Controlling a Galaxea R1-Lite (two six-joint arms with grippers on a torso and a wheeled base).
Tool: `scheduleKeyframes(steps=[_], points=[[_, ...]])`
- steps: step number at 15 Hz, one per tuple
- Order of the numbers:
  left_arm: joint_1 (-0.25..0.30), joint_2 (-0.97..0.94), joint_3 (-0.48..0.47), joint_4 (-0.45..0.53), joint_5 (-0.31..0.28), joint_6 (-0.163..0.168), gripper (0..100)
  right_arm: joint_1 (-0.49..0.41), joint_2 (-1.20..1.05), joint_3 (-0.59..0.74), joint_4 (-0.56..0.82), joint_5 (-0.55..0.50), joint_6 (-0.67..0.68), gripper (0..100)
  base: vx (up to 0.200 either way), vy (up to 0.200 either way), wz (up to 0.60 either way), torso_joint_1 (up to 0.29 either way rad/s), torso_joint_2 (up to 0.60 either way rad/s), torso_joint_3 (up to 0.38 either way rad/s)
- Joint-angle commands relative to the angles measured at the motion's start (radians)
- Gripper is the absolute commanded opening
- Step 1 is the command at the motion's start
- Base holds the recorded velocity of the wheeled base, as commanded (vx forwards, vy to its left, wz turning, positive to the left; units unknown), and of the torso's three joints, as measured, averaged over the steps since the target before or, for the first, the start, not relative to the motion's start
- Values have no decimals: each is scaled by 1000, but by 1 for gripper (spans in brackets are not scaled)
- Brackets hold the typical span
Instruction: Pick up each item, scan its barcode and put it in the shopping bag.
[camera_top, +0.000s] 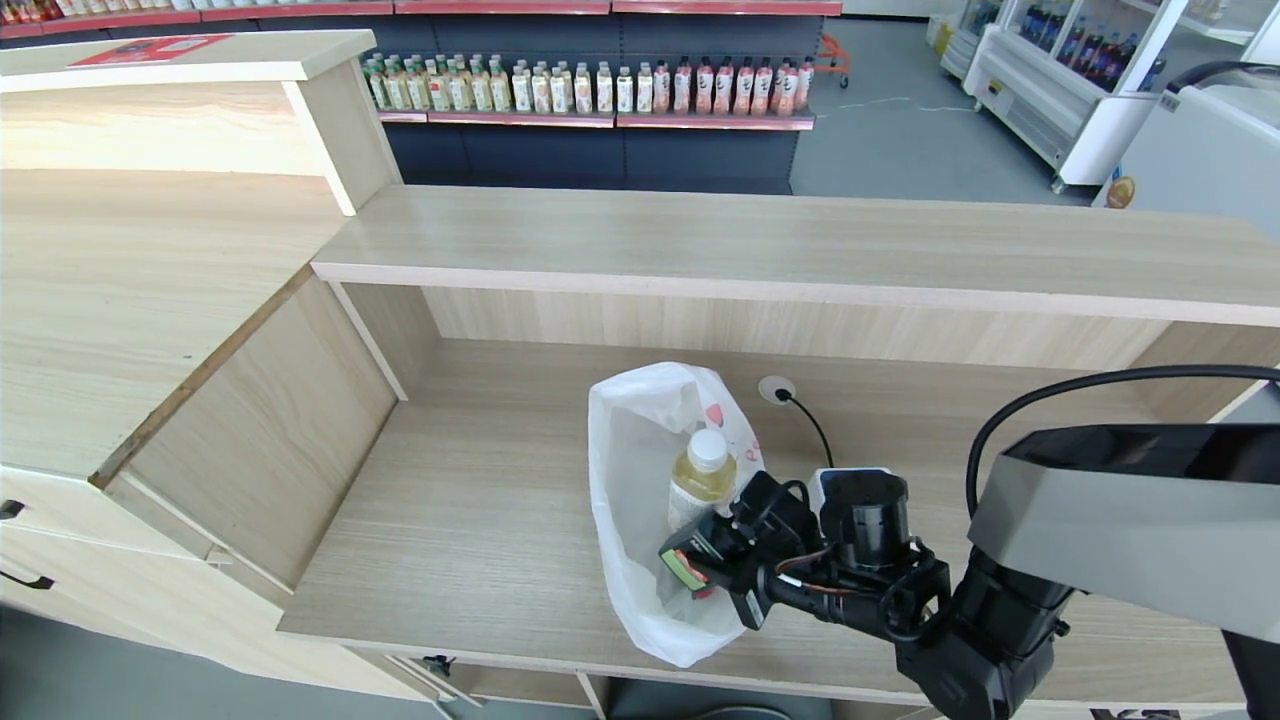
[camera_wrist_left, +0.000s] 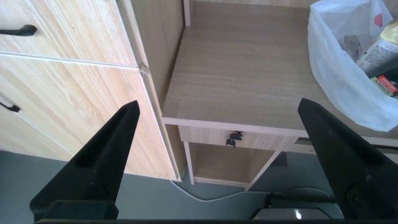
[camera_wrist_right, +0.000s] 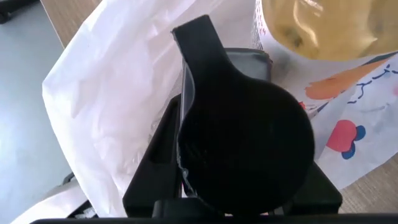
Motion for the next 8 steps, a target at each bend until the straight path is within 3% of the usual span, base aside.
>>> scheduleKeyframes(steps=[1,5,6,8], points=[[0,0,0,0,0,0,100,0,29,-38,3,1,0,0,0,0,0,0,0,0],[0,0,0,0,0,0,100,10,35,-60,2,10,10,0,0,0,0,0,0,0],[0,0,0,0,0,0,100,13,35,-61,0,10,18,100,0,0,0,0,0,0],[0,0,0,0,0,0,100,25,29,-61,-8,10,55,100,0,0,0,0,0,0]])
